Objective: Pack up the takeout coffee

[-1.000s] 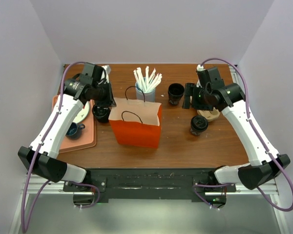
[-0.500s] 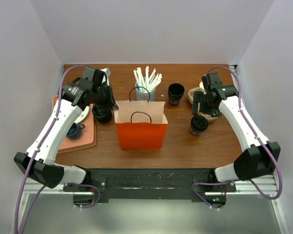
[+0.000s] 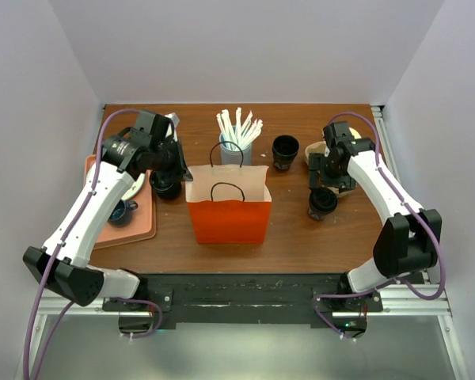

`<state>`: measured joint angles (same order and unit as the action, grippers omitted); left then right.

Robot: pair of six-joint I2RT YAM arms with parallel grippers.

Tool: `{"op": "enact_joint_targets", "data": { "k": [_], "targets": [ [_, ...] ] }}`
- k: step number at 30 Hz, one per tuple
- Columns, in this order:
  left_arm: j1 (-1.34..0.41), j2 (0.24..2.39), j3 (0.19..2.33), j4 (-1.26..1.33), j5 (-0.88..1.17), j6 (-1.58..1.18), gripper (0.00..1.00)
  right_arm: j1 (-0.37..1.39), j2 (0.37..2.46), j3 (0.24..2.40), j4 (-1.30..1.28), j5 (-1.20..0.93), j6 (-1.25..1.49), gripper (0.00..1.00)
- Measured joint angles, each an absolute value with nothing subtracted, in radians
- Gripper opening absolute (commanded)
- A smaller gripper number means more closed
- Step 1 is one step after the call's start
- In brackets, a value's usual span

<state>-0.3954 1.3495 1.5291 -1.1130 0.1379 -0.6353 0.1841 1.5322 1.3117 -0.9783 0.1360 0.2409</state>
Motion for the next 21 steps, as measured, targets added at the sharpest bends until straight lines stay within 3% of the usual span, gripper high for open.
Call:
{"op": "enact_joint_targets", "data": {
  "k": [16,21],
  "targets": [
    [-0.395,1.347,1.523,-1.108,0.146,-0.636,0.00,0.184,1.527,1.229,-0.960,0.115,0.227,0.83],
    [-0.395,1.347,1.523,-1.108,0.146,-0.636,0.00,0.184,1.507,1.208,-0.943,0.113,0.227,0.75]
  ]
}}
